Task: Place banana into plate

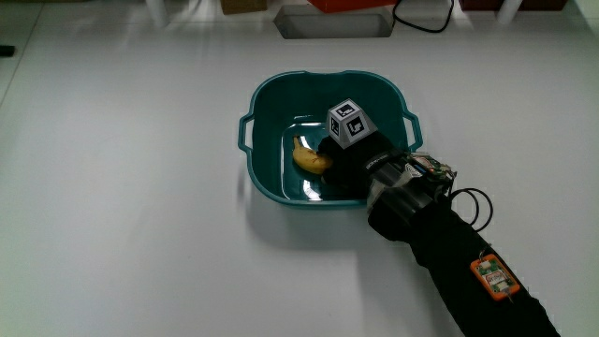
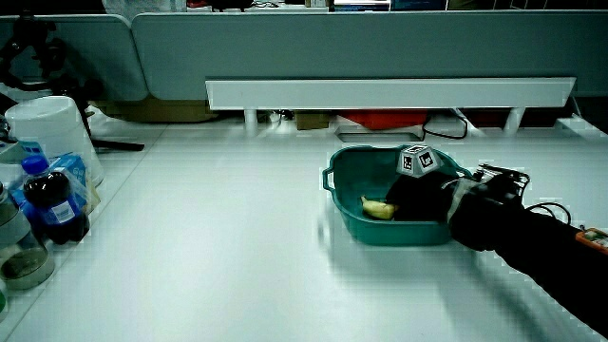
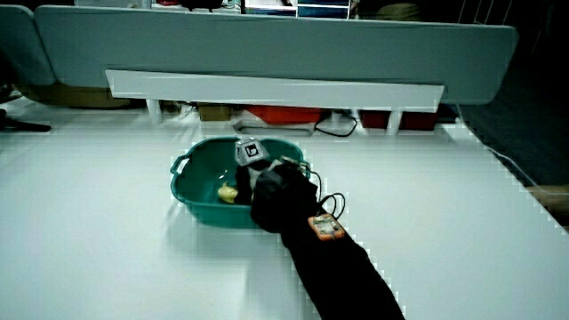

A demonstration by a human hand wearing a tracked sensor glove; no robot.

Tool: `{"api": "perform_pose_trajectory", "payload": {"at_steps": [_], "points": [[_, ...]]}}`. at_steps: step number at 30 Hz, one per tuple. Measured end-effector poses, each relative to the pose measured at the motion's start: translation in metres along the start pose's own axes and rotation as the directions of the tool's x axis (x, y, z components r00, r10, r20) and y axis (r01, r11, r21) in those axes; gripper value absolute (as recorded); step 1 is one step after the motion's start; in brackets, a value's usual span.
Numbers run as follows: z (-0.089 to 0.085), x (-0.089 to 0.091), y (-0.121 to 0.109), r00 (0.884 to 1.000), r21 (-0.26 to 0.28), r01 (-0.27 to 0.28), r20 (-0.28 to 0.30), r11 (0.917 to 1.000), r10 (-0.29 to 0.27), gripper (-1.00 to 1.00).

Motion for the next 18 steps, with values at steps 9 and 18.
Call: {"api": "perform_pose_trajectory", "payload": {"at_steps": [9, 18], "points": [[-0.003, 0.007, 0.002, 0.999, -0.024, 0.023, -0.044, 0.9994, -0.024, -0.52], [0.018, 0.021, -0.017, 0.987, 0.055, 0.031, -0.161, 0.998, -0.022, -0.88]]}}
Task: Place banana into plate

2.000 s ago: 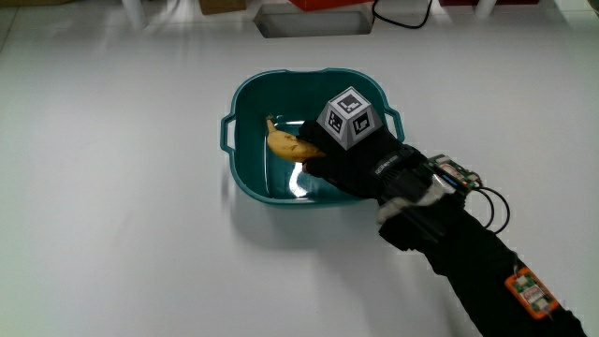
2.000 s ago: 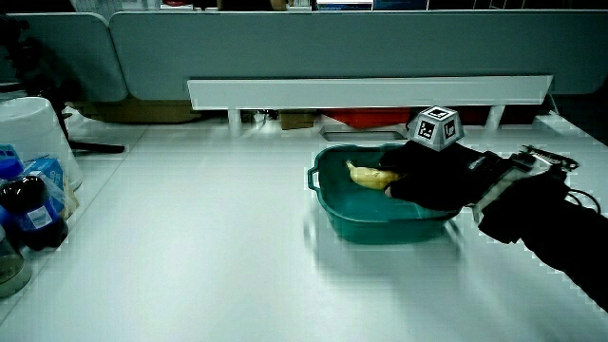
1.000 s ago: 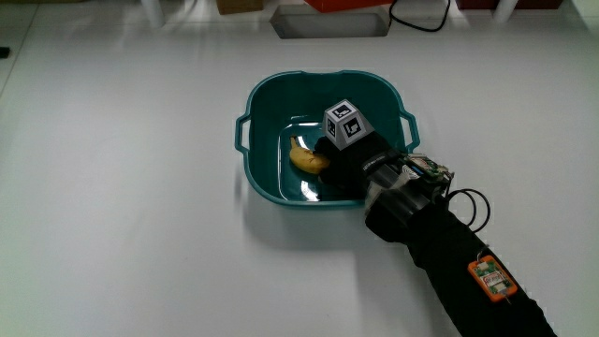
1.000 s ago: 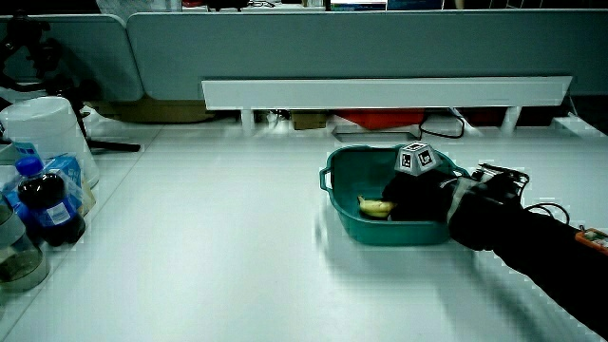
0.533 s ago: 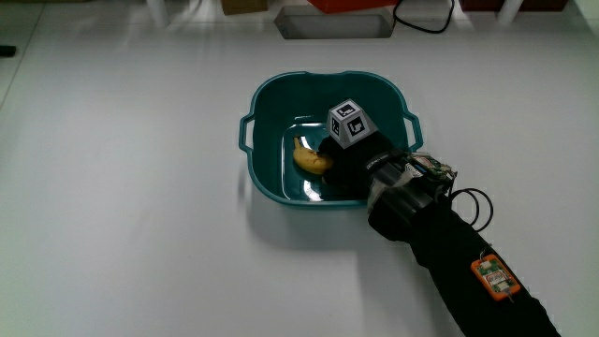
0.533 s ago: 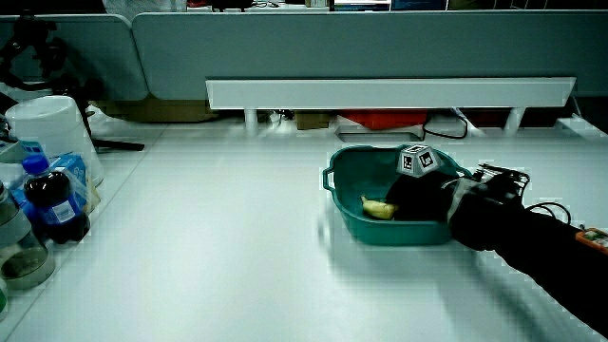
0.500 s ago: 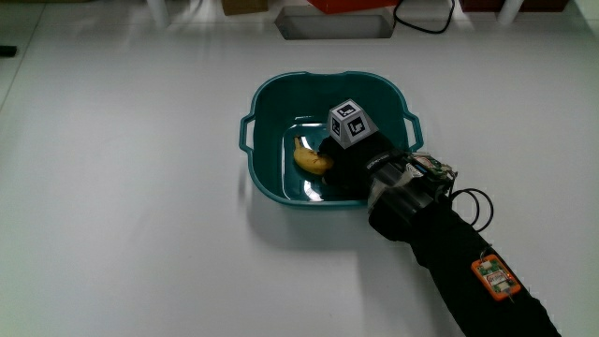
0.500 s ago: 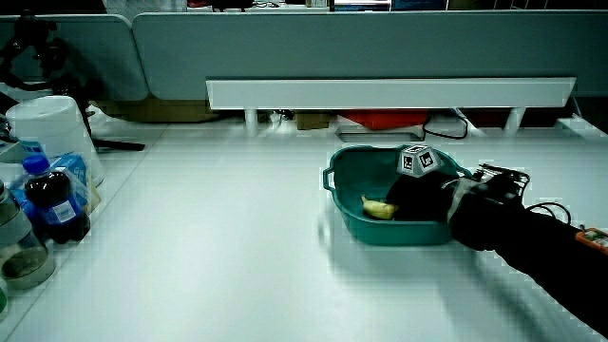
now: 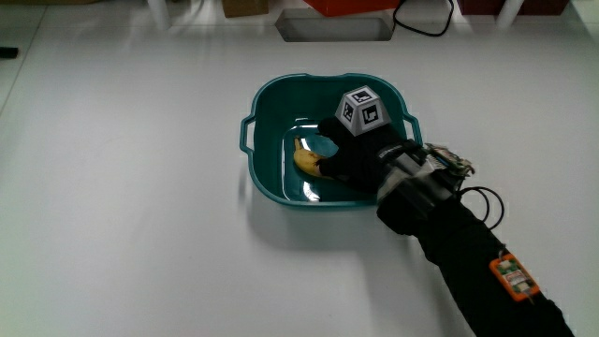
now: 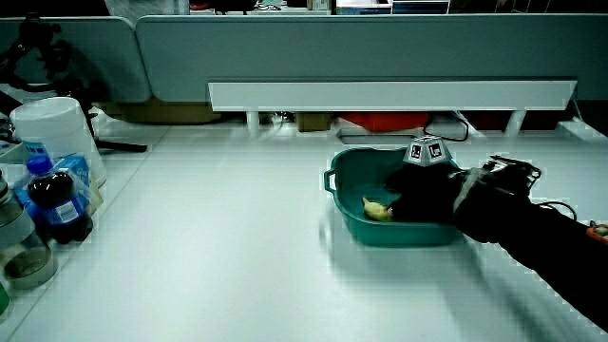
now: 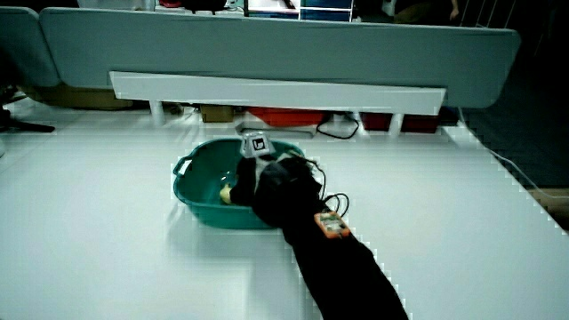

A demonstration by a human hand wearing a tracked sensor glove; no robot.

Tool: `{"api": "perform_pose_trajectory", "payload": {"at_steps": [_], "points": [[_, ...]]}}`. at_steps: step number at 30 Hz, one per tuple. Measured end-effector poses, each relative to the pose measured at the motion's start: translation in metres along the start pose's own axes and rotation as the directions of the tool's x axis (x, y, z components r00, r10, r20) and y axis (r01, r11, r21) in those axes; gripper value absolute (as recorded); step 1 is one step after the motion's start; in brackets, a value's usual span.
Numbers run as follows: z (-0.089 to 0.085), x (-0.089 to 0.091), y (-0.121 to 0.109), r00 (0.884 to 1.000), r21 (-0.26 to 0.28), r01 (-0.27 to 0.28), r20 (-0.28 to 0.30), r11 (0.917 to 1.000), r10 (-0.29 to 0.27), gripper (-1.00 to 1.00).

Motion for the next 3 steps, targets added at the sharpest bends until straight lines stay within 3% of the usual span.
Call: {"api": "perform_pose_trajectory", "payload": {"at_steps": [2, 3], "points": [[0.0021, 0.0056, -0.0038, 0.999, 0.003, -0.028, -0.024, 0.9996, 0.028, -0.96], [0.0067, 0.008, -0.0101, 0.999, 0.04, -0.019, -0.029, 0.999, 0.02, -1.0]]}}
